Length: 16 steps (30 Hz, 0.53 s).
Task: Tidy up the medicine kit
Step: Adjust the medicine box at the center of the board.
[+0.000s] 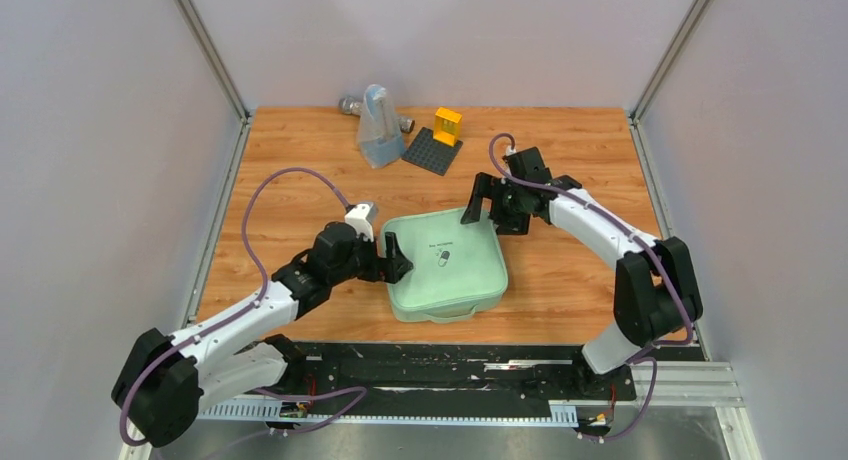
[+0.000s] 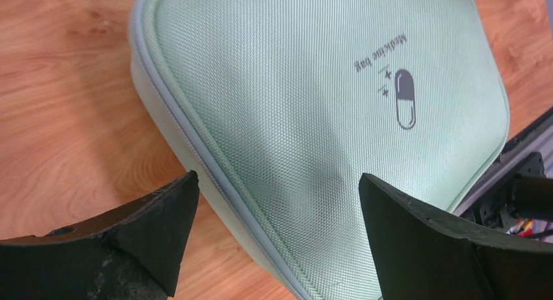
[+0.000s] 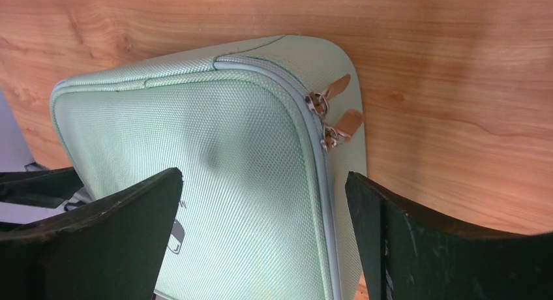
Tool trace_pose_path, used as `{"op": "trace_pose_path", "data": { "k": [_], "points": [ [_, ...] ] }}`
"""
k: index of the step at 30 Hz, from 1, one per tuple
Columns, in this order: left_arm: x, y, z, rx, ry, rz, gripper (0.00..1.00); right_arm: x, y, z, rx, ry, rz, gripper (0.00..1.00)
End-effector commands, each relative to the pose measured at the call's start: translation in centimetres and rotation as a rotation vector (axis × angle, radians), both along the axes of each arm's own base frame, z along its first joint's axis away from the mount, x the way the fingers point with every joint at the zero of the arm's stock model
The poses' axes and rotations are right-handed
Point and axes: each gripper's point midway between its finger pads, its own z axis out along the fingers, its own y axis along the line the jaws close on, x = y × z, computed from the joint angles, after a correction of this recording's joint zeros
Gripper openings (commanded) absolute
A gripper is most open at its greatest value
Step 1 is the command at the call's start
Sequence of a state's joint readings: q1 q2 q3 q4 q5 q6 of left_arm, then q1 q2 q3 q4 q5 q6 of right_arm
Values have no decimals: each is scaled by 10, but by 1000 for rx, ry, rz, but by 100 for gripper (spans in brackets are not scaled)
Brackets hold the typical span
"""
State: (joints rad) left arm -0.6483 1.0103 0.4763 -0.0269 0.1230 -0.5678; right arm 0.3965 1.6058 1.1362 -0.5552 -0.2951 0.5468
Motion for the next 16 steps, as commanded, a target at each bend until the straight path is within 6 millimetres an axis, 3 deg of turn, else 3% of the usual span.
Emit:
{"op": "trace_pose_path", "data": {
  "k": [1,5,9,16],
  "points": [
    [18,17,35,8,-47,163,100,14,-30,57,-76,-236,-136,100],
    [31,52,46,54,-66,393,100,7,-84,74,-197,-365,-333,100],
    [32,79,53,84,-58,545,100,-12,-127,80,-265,-450,-499,100],
    [28,93,55,109,-46,606,100,-36,-148,80,-239,-533,-577,100]
  ]
}}
